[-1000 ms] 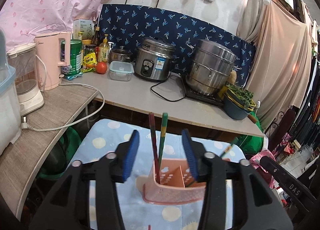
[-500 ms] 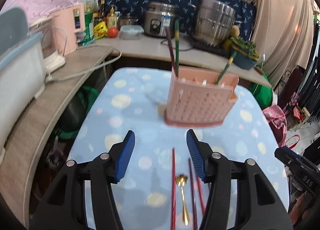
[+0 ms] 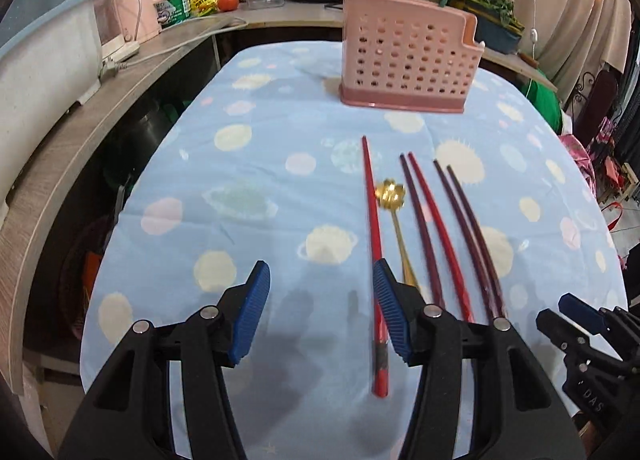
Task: Organize utensils
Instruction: 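Move both tools back down to the remaining chopsticks, then grasp a dark red chopstick with the right tool while the left tool grasps a red chopstick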
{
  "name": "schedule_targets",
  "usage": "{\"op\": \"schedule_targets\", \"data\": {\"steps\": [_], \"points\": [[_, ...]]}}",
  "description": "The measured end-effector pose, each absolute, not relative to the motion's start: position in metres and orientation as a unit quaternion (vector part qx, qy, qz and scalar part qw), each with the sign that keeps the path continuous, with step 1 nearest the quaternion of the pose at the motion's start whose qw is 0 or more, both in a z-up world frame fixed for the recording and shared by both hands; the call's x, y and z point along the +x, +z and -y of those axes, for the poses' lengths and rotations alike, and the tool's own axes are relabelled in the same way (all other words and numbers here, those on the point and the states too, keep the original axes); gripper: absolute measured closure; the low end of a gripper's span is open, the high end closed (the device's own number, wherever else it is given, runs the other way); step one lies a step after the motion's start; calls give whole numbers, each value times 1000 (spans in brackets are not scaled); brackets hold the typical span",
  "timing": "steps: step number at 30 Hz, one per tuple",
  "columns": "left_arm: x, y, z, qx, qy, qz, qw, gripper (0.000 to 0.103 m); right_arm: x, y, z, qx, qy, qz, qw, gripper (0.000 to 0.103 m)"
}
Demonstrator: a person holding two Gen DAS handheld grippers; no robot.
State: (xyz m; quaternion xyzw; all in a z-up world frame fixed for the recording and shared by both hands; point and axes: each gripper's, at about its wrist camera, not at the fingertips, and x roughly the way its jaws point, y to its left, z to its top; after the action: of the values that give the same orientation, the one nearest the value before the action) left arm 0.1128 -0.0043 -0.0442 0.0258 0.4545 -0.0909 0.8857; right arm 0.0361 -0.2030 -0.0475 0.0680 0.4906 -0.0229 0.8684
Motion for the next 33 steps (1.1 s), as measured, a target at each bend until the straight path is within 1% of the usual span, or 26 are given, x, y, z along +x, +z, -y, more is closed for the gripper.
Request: {"op": "schedule_targets", "data": {"steps": [6,12,17,19,23,27,33], "points": [[105,-52,4,27,-86,-462,882,52,30,-57,189,53,-12,-499,865,66],[98,-56,5,33,-91,-466,880,49,27,-60,183,48,-7,-501,864,68],[93,-58,8,37,-98,-466,879,49,26,-61,181,47,-3,-502,864,71],[91,-58,10,38,-102,-466,878,48,25,-64,180,43,-4,-508,860,79],[88,-63,13,43,-108,-471,874,48,24,-64,179,36,-7,-506,862,83],[88,-67,14,42,-114,-479,869,48,25,-65,185,43,-14,-504,863,94],[87,-73,20,36,-135,-488,862,49,24,-65,184,37,-12,-501,865,95]]}}
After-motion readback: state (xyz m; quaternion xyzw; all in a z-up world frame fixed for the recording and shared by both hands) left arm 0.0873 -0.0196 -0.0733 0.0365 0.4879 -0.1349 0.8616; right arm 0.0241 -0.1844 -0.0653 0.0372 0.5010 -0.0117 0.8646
